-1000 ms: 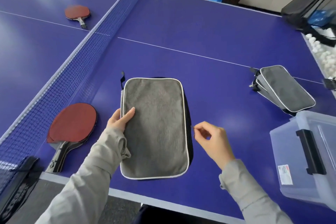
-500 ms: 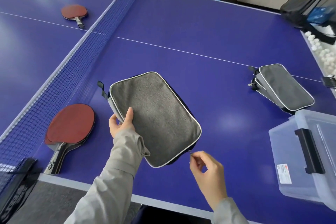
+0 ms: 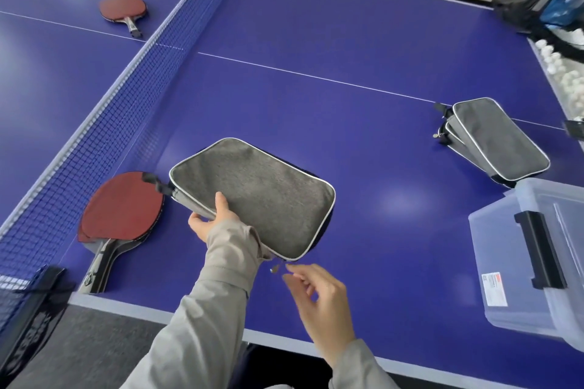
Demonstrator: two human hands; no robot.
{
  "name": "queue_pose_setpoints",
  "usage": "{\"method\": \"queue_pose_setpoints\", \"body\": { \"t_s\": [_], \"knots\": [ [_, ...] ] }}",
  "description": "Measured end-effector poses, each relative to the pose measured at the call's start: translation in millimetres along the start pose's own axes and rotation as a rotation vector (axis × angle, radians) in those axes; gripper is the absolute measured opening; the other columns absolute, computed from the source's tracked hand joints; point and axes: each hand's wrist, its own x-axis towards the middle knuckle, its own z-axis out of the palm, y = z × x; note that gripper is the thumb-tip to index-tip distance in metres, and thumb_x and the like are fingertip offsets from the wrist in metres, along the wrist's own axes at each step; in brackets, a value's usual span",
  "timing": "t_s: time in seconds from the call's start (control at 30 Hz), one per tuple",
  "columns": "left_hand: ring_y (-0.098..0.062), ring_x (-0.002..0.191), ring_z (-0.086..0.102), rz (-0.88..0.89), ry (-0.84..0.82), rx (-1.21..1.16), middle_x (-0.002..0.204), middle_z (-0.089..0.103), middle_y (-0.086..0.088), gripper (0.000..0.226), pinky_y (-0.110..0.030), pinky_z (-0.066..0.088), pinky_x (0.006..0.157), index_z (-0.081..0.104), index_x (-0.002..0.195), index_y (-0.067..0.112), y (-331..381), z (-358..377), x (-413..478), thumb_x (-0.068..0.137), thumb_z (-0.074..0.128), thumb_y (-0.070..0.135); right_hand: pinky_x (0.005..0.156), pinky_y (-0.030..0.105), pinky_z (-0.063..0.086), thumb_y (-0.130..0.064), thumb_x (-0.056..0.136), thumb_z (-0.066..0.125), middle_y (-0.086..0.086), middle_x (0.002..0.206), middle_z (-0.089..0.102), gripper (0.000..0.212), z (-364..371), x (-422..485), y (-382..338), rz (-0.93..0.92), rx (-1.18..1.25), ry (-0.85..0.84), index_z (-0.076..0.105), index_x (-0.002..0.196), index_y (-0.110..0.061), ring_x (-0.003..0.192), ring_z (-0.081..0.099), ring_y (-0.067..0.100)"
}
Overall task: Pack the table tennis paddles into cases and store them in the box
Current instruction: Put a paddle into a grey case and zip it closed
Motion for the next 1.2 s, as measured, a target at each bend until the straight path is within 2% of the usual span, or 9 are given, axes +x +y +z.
{"method": "queue_pose_setpoints", "body": {
  "t_s": [0.17,0.27,0.37,0.5,0.6,0.7,0.83,0.93,1.2],
  "knots": [
    [-0.021,0.085,0.059,0.022,-0.313,0.101,0.101,0.062,-0.001,0.043,-0.028,0.048,0.074,0.057,0.117,0.017,2.2,-22.7,28.5,0.081,0.069,0.038,0.076,0.035,0.053,-0.028,0.093,0.055,-0.004,0.096,0.068,0.011,-56.6,37.5,18.1,0.387,0.177,0.259,0.062,0.099,-0.035,0.090,0.065,0.021],
    [-0.028,0.081,0.064,-0.099,-0.556,0.131,0.096,0.069,-0.006,0.030,-0.044,0.055,0.078,0.065,0.103,0.022,-2.2,-27.5,29.5,0.078,0.072,0.037,0.075,0.030,0.050,-0.038,0.096,0.044,0.011,0.115,0.064,0.030,-82.4,67.8,10.5,0.547,0.472,-0.002,0.062,0.114,-0.022,0.094,0.063,0.018],
    [-0.030,0.082,0.066,-0.148,-0.656,0.166,0.096,0.071,-0.008,0.025,-0.048,0.054,0.082,0.067,0.097,0.026,-11.0,-26.5,23.6,0.076,0.073,0.039,0.074,0.019,0.052,-0.049,0.097,0.031,-0.005,0.105,0.070,0.044,-86.9,75.3,-12.8,0.636,0.556,-0.337,0.070,0.106,-0.030,0.092,0.065,0.008],
    [-0.024,0.081,0.066,-0.033,-0.614,0.224,0.087,0.072,-0.001,0.023,-0.038,0.054,0.080,0.068,0.090,0.025,-22.3,-23.5,20.7,0.077,0.072,0.043,0.074,0.018,0.054,-0.057,0.091,0.032,-0.004,0.110,0.071,0.052,-81.6,64.5,-22.9,0.732,0.775,-0.323,0.073,0.105,-0.027,0.102,0.066,0.008],
    [-0.014,0.081,0.064,0.102,-0.575,0.279,0.087,0.069,0.007,0.036,-0.026,0.049,0.073,0.064,0.110,0.024,-25.3,-19.9,19.5,0.079,0.071,0.040,0.078,0.024,0.055,-0.056,0.086,0.043,0.005,0.122,0.066,0.052,-76.1,56.2,-25.6,0.681,0.853,-0.299,0.068,0.116,-0.020,0.113,0.062,0.015],
    [-0.013,0.116,0.052,0.311,-0.615,0.369,0.127,0.053,0.005,0.068,-0.026,0.039,0.097,0.043,0.137,0.033,-27.1,-15.7,6.8,0.077,0.075,0.032,0.091,0.033,0.050,-0.044,0.091,0.045,0.003,0.125,0.063,0.039,-61.6,49.4,-29.4,0.517,0.727,-0.222,0.061,0.121,-0.026,0.118,0.058,0.017],
    [-0.006,0.144,0.011,0.418,-0.833,0.580,0.154,0.019,0.010,0.073,-0.030,0.012,0.117,0.042,0.133,0.047,-28.5,-19.4,-29.7,0.068,0.070,0.060,0.094,0.027,0.047,-0.032,0.098,0.042,-0.017,0.115,0.065,0.026,-44.6,40.7,-36.9,0.362,0.519,-0.119,0.059,0.112,-0.045,0.113,0.058,0.004],
    [-0.005,0.141,0.022,0.328,-1.036,0.528,0.153,0.031,0.004,0.079,-0.033,0.018,0.118,0.034,0.139,0.042,-30.3,-27.0,-56.4,0.069,0.063,0.062,0.085,0.009,0.045,-0.036,0.093,0.044,-0.020,0.119,0.063,0.031,-39.3,34.8,-40.0,0.277,0.468,-0.157,0.053,0.123,-0.036,0.113,0.057,-0.001],
    [-0.012,0.128,0.048,0.324,-1.087,0.501,0.135,0.055,0.004,0.061,-0.039,0.036,0.110,0.038,0.140,0.035,-29.5,-43.0,-57.8,0.087,0.064,0.021,0.078,0.007,0.046,-0.019,0.097,0.046,-0.029,0.115,0.061,0.030,-37.0,23.3,-35.2,0.243,0.386,-0.189,0.048,0.123,-0.035,0.103,0.061,-0.006]
  ]
}}
